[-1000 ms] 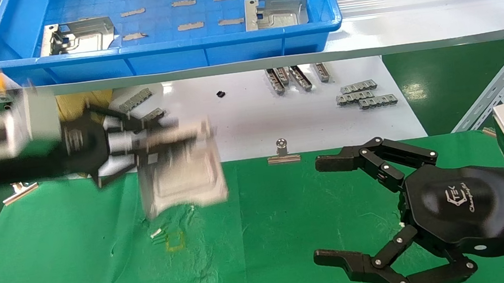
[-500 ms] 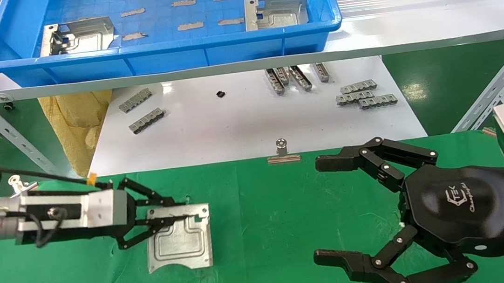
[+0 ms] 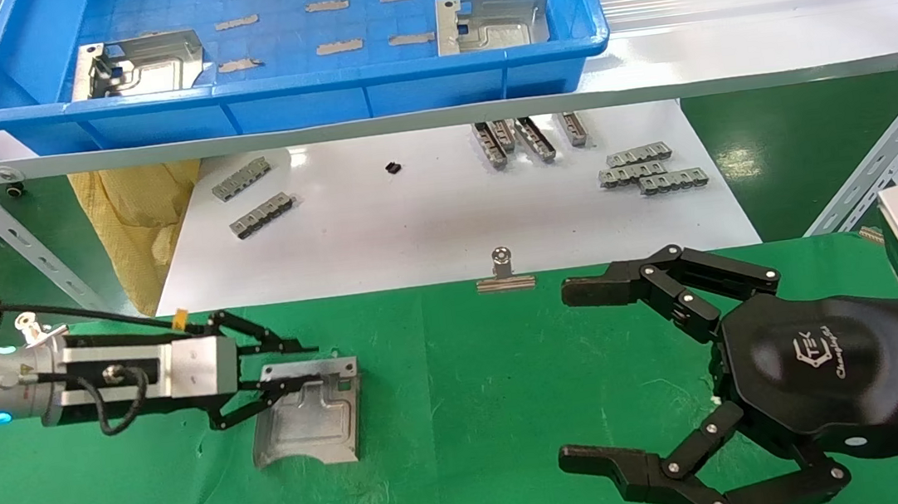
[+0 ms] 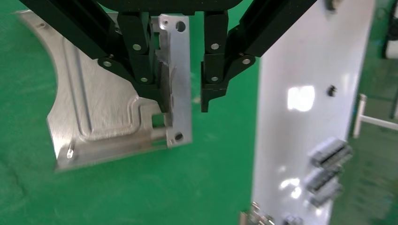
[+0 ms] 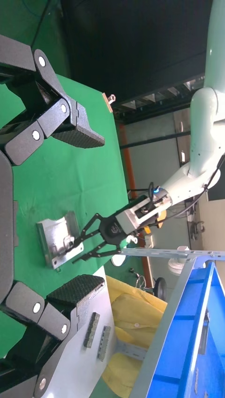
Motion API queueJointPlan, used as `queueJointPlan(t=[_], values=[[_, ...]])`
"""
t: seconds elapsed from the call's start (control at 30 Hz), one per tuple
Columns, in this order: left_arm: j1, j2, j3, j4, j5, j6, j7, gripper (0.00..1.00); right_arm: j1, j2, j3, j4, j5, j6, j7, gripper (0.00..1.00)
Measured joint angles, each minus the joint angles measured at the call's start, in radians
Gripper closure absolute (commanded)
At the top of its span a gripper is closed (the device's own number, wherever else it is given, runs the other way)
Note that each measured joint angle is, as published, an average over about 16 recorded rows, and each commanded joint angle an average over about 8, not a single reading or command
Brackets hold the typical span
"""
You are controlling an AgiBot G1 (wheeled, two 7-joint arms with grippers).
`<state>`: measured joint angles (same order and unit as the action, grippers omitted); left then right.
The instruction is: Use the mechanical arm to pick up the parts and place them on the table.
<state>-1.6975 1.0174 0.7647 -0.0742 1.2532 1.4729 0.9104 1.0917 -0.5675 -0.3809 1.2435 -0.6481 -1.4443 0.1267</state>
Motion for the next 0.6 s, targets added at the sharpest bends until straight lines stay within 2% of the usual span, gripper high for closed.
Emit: queueJointPlan(t=[0.37, 0.6], values=[[0.041, -0.032, -0.061, 0.094, -0.089, 0.104, -0.095, 0.0, 0.0, 0.0, 0.0, 0.0, 0.0, 0.0, 0.0, 0.0], [0.072, -0.043, -0.081, 0.122, -0.118, 0.121, -0.143, 0.0, 0.0, 0.0, 0.0, 0.0, 0.0, 0.0, 0.0, 0.0]])
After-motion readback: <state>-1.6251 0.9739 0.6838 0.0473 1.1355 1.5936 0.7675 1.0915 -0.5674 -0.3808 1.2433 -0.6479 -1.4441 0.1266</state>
